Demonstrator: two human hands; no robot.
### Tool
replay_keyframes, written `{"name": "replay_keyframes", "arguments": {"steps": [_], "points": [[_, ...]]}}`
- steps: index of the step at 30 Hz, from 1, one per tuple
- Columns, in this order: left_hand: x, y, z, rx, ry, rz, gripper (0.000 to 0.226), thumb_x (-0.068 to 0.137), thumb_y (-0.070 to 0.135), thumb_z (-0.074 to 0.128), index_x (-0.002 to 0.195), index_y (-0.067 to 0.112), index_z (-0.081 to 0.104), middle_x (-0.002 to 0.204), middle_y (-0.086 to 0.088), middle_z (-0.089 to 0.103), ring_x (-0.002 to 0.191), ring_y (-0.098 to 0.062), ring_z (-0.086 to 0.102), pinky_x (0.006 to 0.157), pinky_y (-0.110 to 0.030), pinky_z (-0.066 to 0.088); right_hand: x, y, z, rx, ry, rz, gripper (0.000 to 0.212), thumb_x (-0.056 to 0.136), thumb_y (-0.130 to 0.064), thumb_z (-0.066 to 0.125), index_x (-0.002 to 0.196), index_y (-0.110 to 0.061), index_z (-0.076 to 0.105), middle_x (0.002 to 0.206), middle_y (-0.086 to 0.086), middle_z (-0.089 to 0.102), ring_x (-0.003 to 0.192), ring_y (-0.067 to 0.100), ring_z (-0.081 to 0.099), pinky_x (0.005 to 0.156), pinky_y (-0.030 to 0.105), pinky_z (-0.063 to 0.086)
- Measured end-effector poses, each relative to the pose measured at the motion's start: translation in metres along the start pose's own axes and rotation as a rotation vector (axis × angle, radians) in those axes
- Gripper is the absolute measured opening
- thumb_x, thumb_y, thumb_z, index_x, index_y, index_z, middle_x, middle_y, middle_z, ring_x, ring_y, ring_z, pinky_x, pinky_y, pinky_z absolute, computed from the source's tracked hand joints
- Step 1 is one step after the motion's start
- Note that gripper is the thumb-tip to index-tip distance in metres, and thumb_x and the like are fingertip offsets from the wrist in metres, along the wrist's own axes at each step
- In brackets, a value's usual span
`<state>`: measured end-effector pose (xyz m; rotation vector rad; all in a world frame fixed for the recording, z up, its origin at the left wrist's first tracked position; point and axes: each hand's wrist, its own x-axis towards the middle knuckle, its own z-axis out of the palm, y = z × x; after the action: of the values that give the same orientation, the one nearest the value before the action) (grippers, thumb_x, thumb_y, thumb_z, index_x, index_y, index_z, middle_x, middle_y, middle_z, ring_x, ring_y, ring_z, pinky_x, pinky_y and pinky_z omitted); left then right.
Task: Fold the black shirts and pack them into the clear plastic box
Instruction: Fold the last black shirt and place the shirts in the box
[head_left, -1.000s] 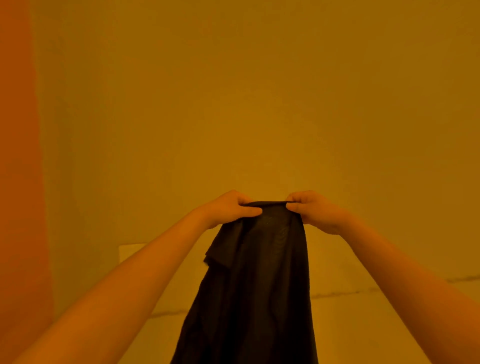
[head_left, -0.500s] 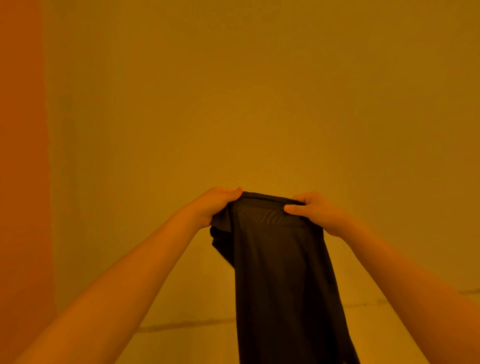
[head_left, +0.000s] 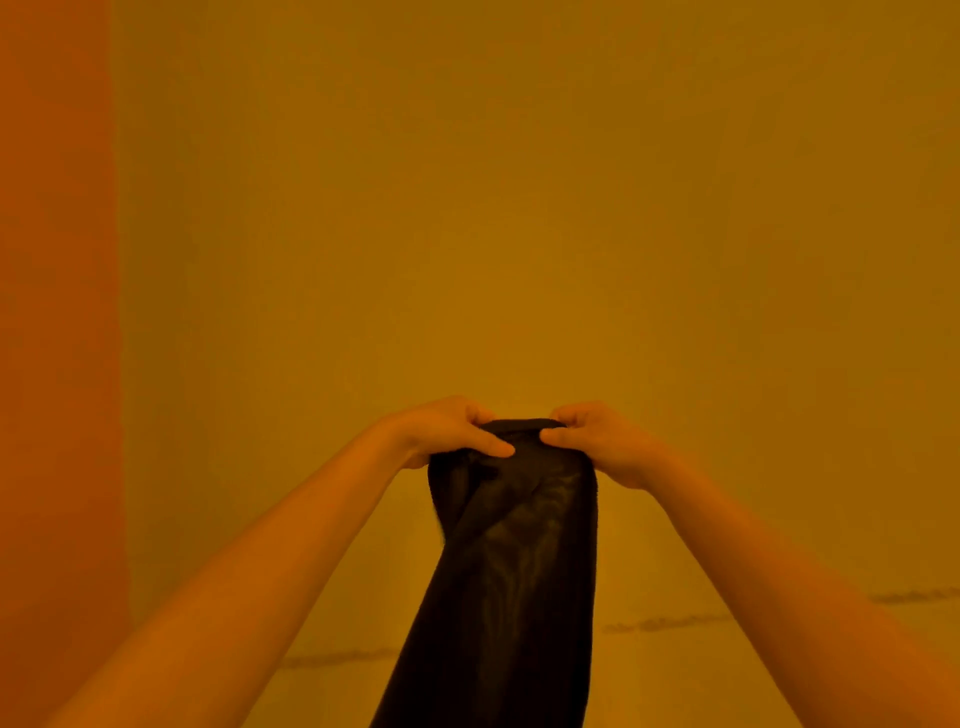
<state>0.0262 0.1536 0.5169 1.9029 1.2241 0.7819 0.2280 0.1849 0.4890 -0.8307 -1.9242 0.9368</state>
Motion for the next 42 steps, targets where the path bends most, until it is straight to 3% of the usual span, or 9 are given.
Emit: {"name": "replay_keyframes", "arguments": {"steps": [6, 8, 12, 22, 25, 30, 35, 38, 42], "points": [[-0.006, -0.007, -0.005, -0.381, 0.192, 0.14, 0.019, 0.094, 0.023, 0.05, 0.091, 0.011, 0.064, 0.085, -0.002, 0.069, 0.075, -0.01, 0.066, 0.068, -0.02, 0.054, -0.003, -0.009, -0.004, 0.078, -0.087, 0.017, 0.012, 0.086, -0.023, 0.064, 0.093, -0.014, 0.063, 0.083, 0.0, 0.069, 0.08, 0.015, 0.065, 0.062, 0.019, 0.048], [-0.005, -0.001, 0.005, -0.343, 0.183, 0.151, 0.022, 0.095, 0.027, 0.049, 0.087, 0.013, 0.065, 0.08, -0.001, 0.069, 0.071, -0.01, 0.066, 0.063, -0.02, 0.054, 0.001, -0.015, 0.006, 0.085, -0.145, 0.003, 0.035, 0.074, -0.026, 0.07, 0.107, -0.02, 0.061, 0.099, 0.002, 0.07, 0.096, 0.018, 0.066, 0.07, 0.024, 0.051], [-0.002, 0.005, 0.024, -0.242, 0.193, 0.141, 0.028, 0.094, 0.029, 0.051, 0.075, 0.011, 0.063, 0.059, 0.003, 0.066, 0.054, -0.007, 0.061, 0.05, -0.017, 0.049, 0.007, -0.022, 0.025, 0.026, -0.032, -0.094, 0.015, 0.087, -0.014, 0.063, 0.102, -0.015, 0.063, 0.095, 0.005, 0.067, 0.086, 0.014, 0.065, 0.073, 0.024, 0.053], [-0.015, -0.03, 0.008, -0.133, -0.005, 0.075, 0.011, 0.089, 0.008, 0.057, 0.09, 0.015, 0.066, 0.082, 0.005, 0.072, 0.079, -0.006, 0.068, 0.075, -0.018, 0.053, -0.004, -0.009, -0.005, 0.344, 0.266, -0.056, 0.022, 0.099, -0.018, 0.039, 0.09, -0.015, 0.059, 0.088, 0.006, 0.06, 0.077, 0.017, 0.059, 0.071, 0.03, 0.048], [-0.017, -0.038, 0.006, -0.236, 0.204, 0.16, 0.01, 0.091, 0.011, 0.055, 0.088, 0.017, 0.062, 0.072, 0.006, 0.07, 0.065, -0.004, 0.065, 0.062, -0.019, 0.05, -0.008, -0.002, -0.016, 0.274, 0.281, -0.126, 0.028, 0.099, -0.008, 0.038, 0.095, -0.025, 0.061, 0.091, 0.003, 0.057, 0.073, 0.015, 0.056, 0.063, 0.026, 0.048], [-0.022, -0.036, 0.002, -0.295, 0.344, 0.306, 0.013, 0.089, 0.005, 0.057, 0.089, 0.018, 0.061, 0.075, 0.0, 0.069, 0.062, -0.008, 0.065, 0.055, -0.019, 0.051, -0.015, -0.003, -0.033, -0.218, 0.065, -0.133, 0.044, 0.095, 0.003, 0.041, 0.109, -0.035, 0.058, 0.117, -0.004, 0.058, 0.109, 0.011, 0.054, 0.082, 0.018, 0.05], [-0.027, -0.024, -0.005, -0.016, 0.314, 0.283, 0.014, 0.087, 0.008, 0.06, 0.091, 0.019, 0.068, 0.079, 0.01, 0.069, 0.067, 0.004, 0.063, 0.063, -0.01, 0.05, -0.017, -0.019, -0.044, -0.224, -0.004, -0.009, 0.032, 0.093, 0.001, 0.046, 0.106, -0.022, 0.064, 0.094, -0.008, 0.065, 0.077, 0.002, 0.064, 0.065, 0.021, 0.056], [-0.026, -0.018, -0.009, 0.029, 0.282, 0.256, 0.018, 0.087, 0.011, 0.061, 0.101, 0.021, 0.065, 0.092, 0.005, 0.067, 0.077, -0.004, 0.065, 0.067, -0.014, 0.053, -0.015, -0.024, -0.047, -0.247, -0.003, -0.003, 0.023, 0.092, -0.001, 0.05, 0.09, -0.021, 0.062, 0.086, -0.002, 0.062, 0.07, 0.002, 0.062, 0.056, 0.018, 0.053], [-0.025, -0.017, -0.013, 0.138, 0.299, 0.25, 0.011, 0.087, 0.014, 0.062, 0.081, 0.022, 0.066, 0.078, 0.005, 0.065, 0.067, 0.002, 0.06, 0.061, -0.01, 0.047, -0.015, -0.026, -0.053, -0.291, -0.061, 0.007, 0.016, 0.091, -0.005, 0.054, 0.08, -0.015, 0.061, 0.074, -0.003, 0.06, 0.061, -0.001, 0.06, 0.052, 0.017, 0.049]]}}
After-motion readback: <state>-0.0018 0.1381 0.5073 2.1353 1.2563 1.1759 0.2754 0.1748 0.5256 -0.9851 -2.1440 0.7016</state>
